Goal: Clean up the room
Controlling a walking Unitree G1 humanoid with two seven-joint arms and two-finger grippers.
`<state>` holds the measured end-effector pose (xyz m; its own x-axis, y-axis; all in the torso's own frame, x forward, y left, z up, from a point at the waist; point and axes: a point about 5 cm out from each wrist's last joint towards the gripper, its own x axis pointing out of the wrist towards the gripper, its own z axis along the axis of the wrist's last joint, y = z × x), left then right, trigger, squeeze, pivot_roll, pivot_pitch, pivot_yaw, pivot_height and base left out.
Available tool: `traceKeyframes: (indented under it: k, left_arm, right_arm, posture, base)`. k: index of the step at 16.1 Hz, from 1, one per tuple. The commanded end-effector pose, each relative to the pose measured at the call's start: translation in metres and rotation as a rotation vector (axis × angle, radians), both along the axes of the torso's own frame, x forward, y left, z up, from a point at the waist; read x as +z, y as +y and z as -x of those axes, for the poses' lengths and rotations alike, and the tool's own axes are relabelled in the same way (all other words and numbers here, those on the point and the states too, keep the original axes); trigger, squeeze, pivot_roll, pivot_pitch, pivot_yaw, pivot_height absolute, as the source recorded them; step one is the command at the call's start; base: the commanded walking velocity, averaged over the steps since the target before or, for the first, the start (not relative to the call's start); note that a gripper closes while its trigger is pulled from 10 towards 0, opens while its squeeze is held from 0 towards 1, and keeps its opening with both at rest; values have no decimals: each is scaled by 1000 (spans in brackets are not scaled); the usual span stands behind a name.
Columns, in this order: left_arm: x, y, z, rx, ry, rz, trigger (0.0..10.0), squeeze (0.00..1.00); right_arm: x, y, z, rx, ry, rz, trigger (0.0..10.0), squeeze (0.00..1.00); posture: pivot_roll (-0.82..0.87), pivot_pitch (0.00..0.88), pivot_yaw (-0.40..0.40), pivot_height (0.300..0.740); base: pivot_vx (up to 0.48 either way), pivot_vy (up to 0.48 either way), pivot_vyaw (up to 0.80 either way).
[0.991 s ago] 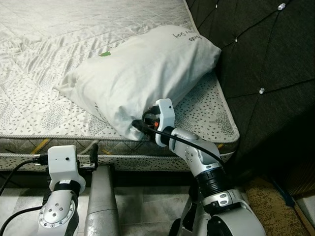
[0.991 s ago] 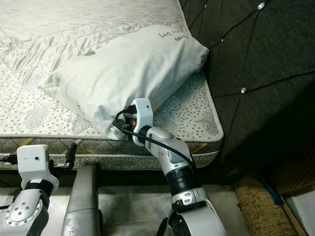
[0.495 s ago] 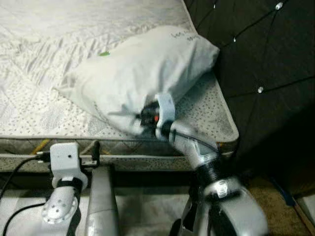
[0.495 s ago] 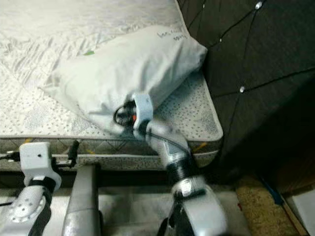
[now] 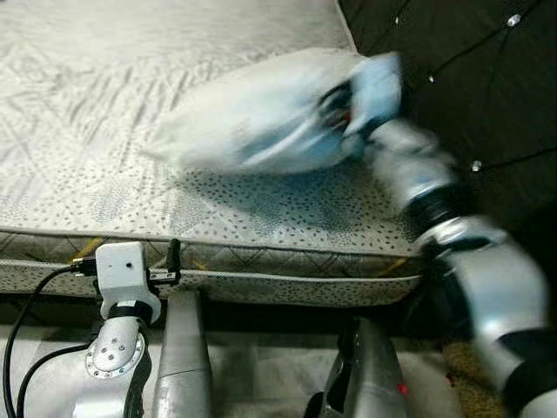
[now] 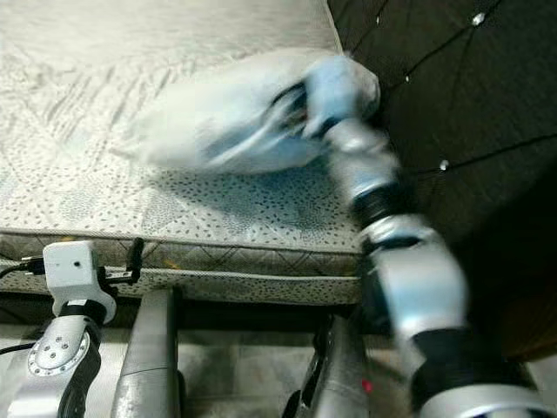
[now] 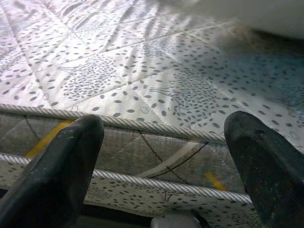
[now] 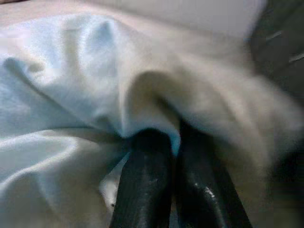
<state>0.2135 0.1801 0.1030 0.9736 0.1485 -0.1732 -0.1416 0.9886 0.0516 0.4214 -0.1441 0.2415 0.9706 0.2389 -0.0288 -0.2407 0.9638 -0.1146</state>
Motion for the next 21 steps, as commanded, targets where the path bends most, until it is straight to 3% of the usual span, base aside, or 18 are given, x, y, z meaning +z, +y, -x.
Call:
traceKeyframes:
  k: [1, 3, 5, 6, 7, 9, 11, 13, 14, 15, 17, 19, 21]
  left_arm:
    - [0, -3, -4, -11, -8, -5, 10000, 0]
    - [1, -2, -7, -11, -17, -9, 10000, 0]
    - [-3, 1, -5, 7, -12, -12, 10000, 0]
    - [-4, 0, -4, 8, -10, -10, 10000, 0]
    - [-5, -2, -4, 3, -6, -6, 10000, 0]
    - [-4, -4, -6, -10, -5, -3, 10000, 0]
    - [-3, -3, -9, -21, -9, -5, 10000, 0]
    - [-2, -4, -14, -37, -13, -7, 10000, 0]
    - [-2, -5, -17, -37, -15, -5, 10000, 0]
    - [-2, -5, -17, -36, -14, -3, 10000, 0]
    - [-2, -7, -19, -34, -16, 1, 10000, 0]
    - [-2, -7, -21, -30, -17, 4, 10000, 0]
    - [-2, -3, -22, -9, -23, 5, 10000, 0]
  right_arm:
    - [33, -37, -2, -172, -114, -8, 0, 0]
    - [39, -61, 0, -247, -137, 33, 0, 0]
    - [-2, -87, 8, -320, -41, 110, 0, 0]
    - [-19, -91, 12, -330, 6, 118, 0, 0]
    - [-51, -94, 20, -323, 95, 125, 0, 0]
    - [-107, -78, 38, -212, 249, 113, 0, 0]
    - [-128, -63, 47, -122, 304, 111, 0, 0]
    - [-150, -23, 63, 60, 341, 128, 0, 0]
    - [-152, -1, 66, 121, 331, 113, 0, 0]
    - [-151, 6, 66, 133, 323, 107, 0, 0]
    - [-131, 10, 49, 87, 275, 89, 0, 0]
    - [-84, -18, 23, -50, 180, 103, 0, 0]
    - [-25, -65, 8, -257, 50, 99, 0, 0]
  posture:
    - [83, 0, -97, 501]
    - [76, 0, -103, 501]
    - [68, 0, -115, 501]
    - [67, 0, -111, 501]
    - [65, 0, -106, 501]
    - [57, 0, -85, 501]
    - [48, 0, -68, 501]
    - [43, 0, -60, 501]
    - [44, 0, -59, 501]
    - [47, 0, -60, 501]
    - [52, 0, -64, 501]
    - [52, 0, -71, 501]
    - [51, 0, -78, 501]
  base:
    - [0, 0, 0]
    - [0, 0, 0]
    - [0, 0, 0]
    - [0, 0, 0]
    - [0, 0, 0]
    - [0, 0, 0]
    - [0, 0, 0]
    - [0, 0, 0]
    - [0, 0, 0]
    - [0, 0, 0]
    - [0, 0, 0]
    - [0, 0, 0]
    - [0, 0, 0]
